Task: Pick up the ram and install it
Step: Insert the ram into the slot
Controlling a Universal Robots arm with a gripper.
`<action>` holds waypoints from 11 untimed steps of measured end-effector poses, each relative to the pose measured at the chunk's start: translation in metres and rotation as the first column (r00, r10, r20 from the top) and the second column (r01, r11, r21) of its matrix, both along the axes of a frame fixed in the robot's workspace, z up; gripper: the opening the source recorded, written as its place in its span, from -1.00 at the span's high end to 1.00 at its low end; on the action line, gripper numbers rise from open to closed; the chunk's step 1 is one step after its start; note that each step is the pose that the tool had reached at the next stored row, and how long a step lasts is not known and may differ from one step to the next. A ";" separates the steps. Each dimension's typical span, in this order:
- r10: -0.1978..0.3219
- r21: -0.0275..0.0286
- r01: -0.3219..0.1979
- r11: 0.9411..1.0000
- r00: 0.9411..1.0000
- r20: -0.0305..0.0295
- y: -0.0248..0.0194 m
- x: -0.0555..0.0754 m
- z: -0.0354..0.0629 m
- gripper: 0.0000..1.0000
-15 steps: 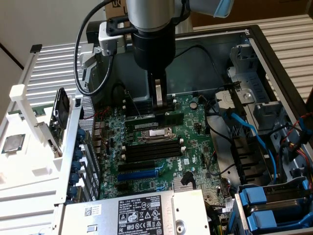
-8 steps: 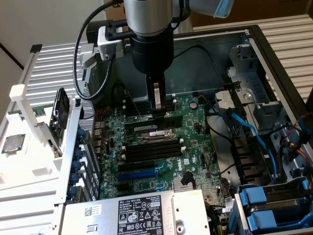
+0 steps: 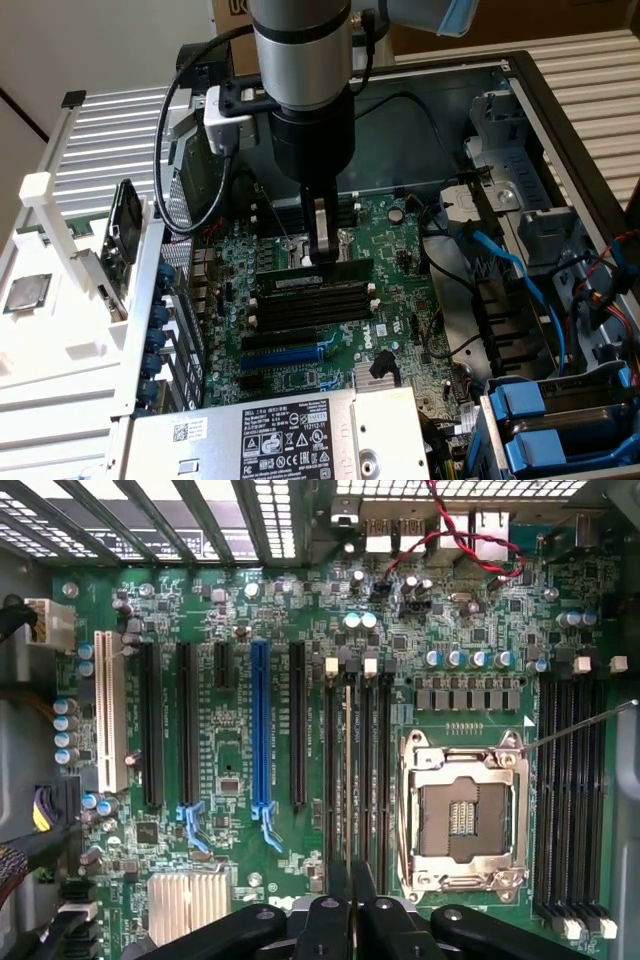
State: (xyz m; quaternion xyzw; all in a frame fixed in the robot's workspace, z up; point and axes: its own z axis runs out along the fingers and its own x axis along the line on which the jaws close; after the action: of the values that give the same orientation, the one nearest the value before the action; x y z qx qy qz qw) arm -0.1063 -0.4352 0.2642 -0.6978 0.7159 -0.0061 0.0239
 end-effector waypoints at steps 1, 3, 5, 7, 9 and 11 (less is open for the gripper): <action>-0.001 0.000 0.001 1.000 1.000 0.000 -0.0011 0.000 -0.0021 0.76; -0.001 0.000 0.001 1.000 1.000 0.000 -0.0047 0.000 -0.0069 0.76; -0.001 0.000 0.001 1.000 1.000 0.000 -0.0048 -0.001 -0.0087 0.76; -0.001 0.000 0.001 1.000 1.000 0.000 -0.0049 -0.002 -0.0100 0.76; -0.001 0.001 0.001 1.000 1.000 0.000 -0.0049 -0.003 -0.0110 0.76; 0.000 0.001 0.000 1.000 1.000 0.000 -0.0049 -0.003 -0.0114 0.76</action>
State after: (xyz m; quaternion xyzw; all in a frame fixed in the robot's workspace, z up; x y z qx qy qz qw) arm -0.1089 -0.4400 0.2528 -0.6978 0.7159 -0.0056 0.0243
